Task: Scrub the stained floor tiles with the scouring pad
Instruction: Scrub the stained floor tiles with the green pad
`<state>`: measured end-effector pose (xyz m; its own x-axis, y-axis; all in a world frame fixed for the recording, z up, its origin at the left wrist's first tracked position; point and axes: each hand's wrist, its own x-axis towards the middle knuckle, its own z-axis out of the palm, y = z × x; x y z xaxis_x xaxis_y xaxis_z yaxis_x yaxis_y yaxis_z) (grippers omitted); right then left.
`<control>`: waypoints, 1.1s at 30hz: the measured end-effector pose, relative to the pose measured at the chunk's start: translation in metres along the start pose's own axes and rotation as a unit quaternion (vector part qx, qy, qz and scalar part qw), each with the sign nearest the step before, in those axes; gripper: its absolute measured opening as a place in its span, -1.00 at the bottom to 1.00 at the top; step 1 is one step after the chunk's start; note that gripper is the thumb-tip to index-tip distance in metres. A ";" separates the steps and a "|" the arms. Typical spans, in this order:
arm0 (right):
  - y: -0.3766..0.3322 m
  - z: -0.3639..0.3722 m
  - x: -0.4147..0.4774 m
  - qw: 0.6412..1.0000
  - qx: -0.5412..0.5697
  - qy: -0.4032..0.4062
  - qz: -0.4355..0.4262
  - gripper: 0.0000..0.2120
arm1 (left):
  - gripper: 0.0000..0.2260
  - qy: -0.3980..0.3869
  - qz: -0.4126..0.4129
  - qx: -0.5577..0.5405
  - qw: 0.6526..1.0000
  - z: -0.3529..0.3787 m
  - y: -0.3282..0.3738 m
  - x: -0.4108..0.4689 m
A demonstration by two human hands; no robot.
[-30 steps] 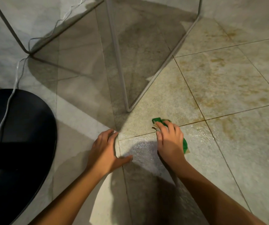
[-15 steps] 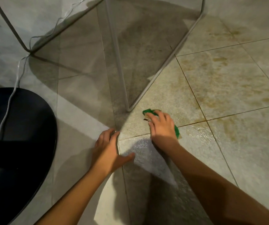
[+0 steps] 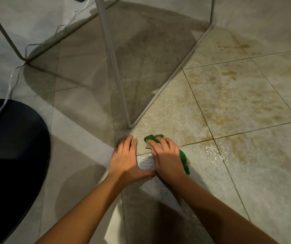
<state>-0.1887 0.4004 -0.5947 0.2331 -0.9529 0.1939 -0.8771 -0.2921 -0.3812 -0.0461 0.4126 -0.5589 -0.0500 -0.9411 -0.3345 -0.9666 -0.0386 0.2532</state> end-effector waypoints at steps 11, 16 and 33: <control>0.023 0.002 0.045 0.996 0.022 0.013 0.086 -0.67 | 0.12 -0.033 -0.002 0.064 0.997 -0.006 0.005 0.005; 0.014 -0.003 0.005 0.990 0.017 0.026 0.140 -0.63 | 0.11 -0.028 -0.012 0.044 0.999 -0.003 0.004 0.002; 0.053 -0.033 -0.011 0.992 -0.009 -0.063 0.109 -0.67 | 0.09 -0.056 -0.026 0.033 0.998 -0.011 0.017 0.004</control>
<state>-0.2518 0.3982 -0.5877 0.0861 -0.9963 -0.0057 -0.9198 -0.0773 -0.3846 -0.0605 0.4044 -0.5460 -0.0237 -0.8947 -0.4460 -0.9830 -0.0605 0.1736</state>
